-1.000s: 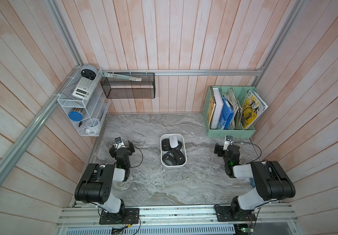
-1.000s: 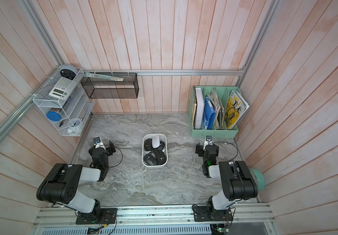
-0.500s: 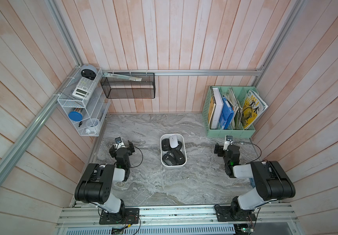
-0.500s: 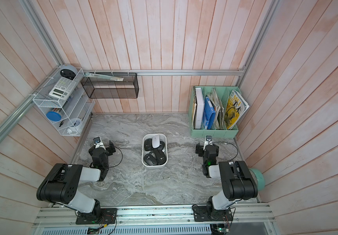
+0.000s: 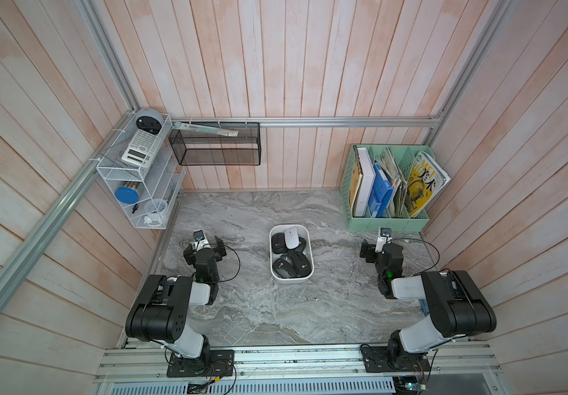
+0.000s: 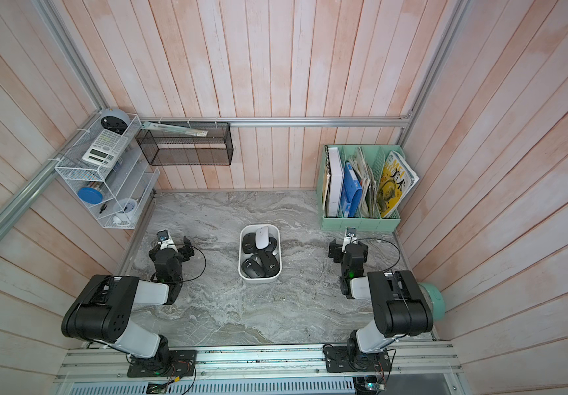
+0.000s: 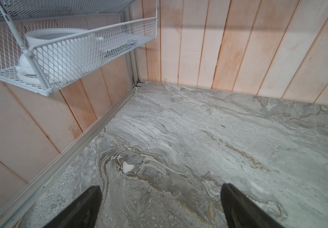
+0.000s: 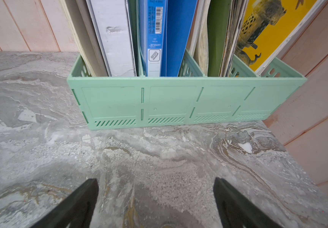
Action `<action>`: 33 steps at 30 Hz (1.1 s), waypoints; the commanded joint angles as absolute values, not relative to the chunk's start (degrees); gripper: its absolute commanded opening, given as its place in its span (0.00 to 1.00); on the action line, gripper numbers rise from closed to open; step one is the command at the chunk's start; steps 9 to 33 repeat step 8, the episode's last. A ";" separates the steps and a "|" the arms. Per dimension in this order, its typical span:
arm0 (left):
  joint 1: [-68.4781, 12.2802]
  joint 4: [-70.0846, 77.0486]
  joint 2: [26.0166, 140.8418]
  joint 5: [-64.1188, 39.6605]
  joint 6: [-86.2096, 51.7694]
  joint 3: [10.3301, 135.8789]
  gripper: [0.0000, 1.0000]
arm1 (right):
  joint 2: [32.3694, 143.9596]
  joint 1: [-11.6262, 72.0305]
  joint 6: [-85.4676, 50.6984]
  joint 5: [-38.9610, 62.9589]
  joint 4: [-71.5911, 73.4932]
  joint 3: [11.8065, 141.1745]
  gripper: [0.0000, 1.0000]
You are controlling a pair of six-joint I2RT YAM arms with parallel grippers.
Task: Put the mouse in the storage box
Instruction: Reset both arms
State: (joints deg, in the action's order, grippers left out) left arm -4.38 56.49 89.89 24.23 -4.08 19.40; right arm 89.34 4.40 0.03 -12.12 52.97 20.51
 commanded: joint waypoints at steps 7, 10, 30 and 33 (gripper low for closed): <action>-4.03 56.95 89.89 23.71 -3.55 19.99 1.00 | 89.37 4.19 -0.62 -12.05 54.01 20.96 0.98; -4.04 56.88 89.85 23.65 -3.58 19.97 1.00 | 89.35 4.17 -0.64 -12.21 54.37 20.77 0.98; -4.04 56.88 89.85 23.65 -3.58 19.97 1.00 | 89.35 4.17 -0.64 -12.21 54.37 20.77 0.98; -4.04 56.88 89.85 23.65 -3.58 19.97 1.00 | 89.35 4.17 -0.64 -12.21 54.37 20.77 0.98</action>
